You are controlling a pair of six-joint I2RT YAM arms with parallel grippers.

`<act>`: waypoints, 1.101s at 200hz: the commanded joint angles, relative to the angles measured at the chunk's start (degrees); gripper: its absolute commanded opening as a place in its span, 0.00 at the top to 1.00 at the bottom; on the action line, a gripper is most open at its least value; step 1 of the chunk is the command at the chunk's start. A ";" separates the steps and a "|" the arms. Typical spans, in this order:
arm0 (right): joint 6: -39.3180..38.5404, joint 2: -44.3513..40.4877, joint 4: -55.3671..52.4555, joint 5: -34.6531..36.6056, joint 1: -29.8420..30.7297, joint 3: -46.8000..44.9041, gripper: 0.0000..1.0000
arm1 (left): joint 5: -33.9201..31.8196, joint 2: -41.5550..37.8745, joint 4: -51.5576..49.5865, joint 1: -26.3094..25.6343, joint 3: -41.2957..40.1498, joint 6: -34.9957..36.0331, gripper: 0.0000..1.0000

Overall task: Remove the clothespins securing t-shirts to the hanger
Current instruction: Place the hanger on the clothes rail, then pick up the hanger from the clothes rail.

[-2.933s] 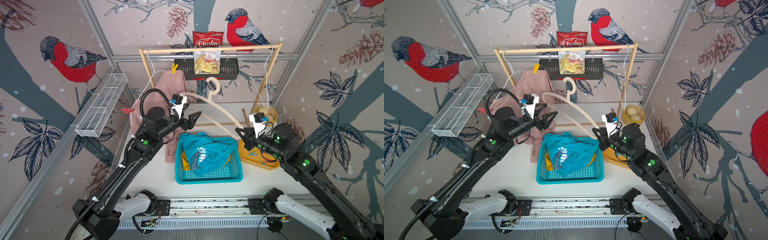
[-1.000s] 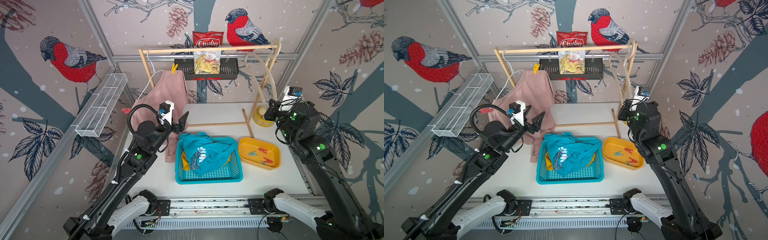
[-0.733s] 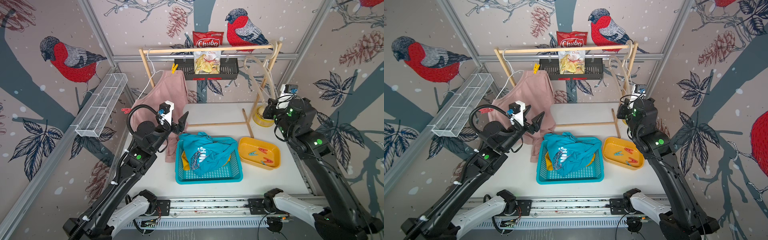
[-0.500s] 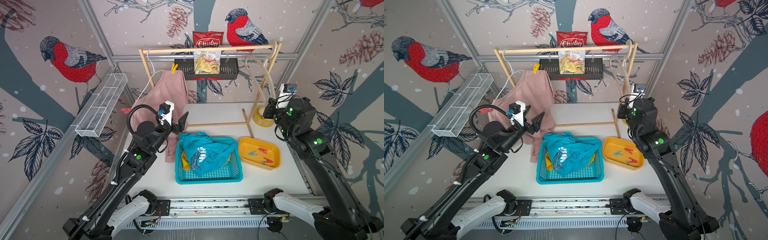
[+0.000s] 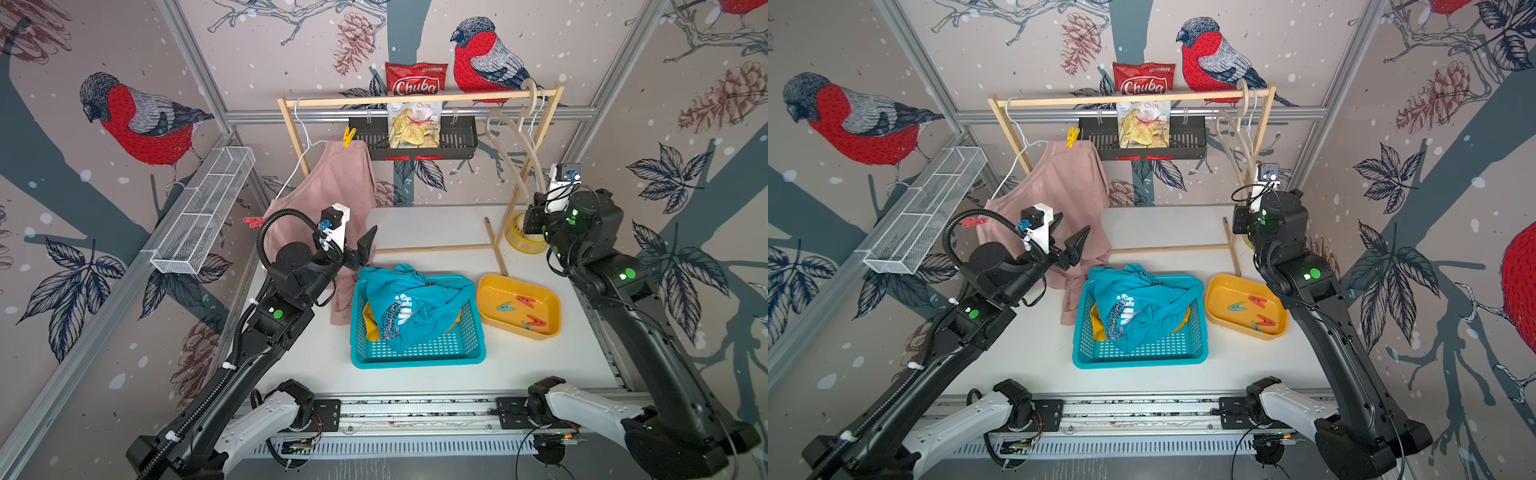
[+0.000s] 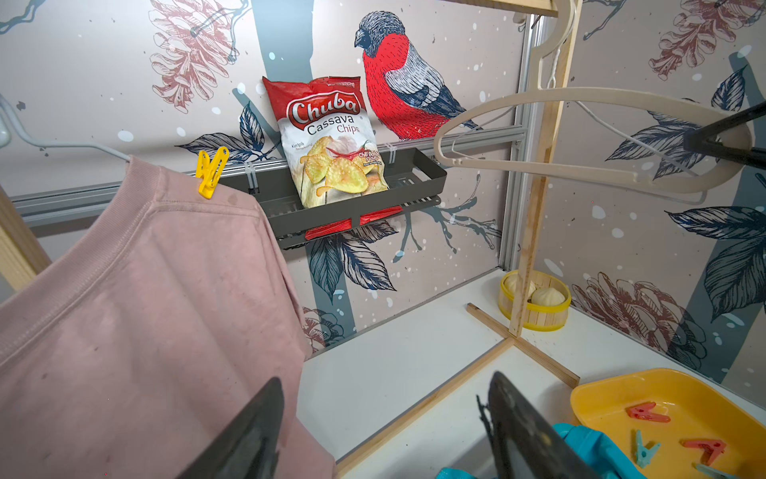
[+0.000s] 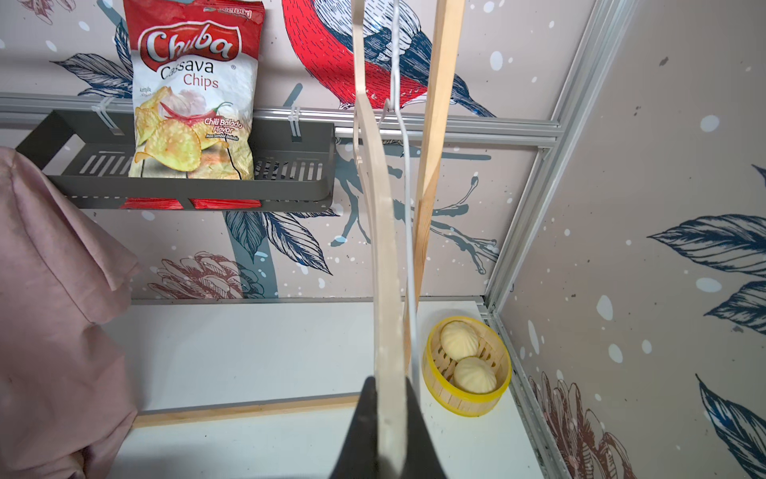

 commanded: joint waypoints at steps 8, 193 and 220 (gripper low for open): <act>1.12 0.48 -0.55 -0.04 -0.12 -0.14 0.94 | -0.07 -0.15 1.78 0.01 -0.43 0.14 0.26; 7.13 -13.03 6.88 -42.74 0.00 -0.82 0.15 | -32.46 3.52 -28.82 0.68 37.51 17.87 0.21; 6.41 -11.75 5.20 -47.29 0.23 -1.49 0.14 | -29.25 8.40 -33.83 3.45 44.80 16.75 0.21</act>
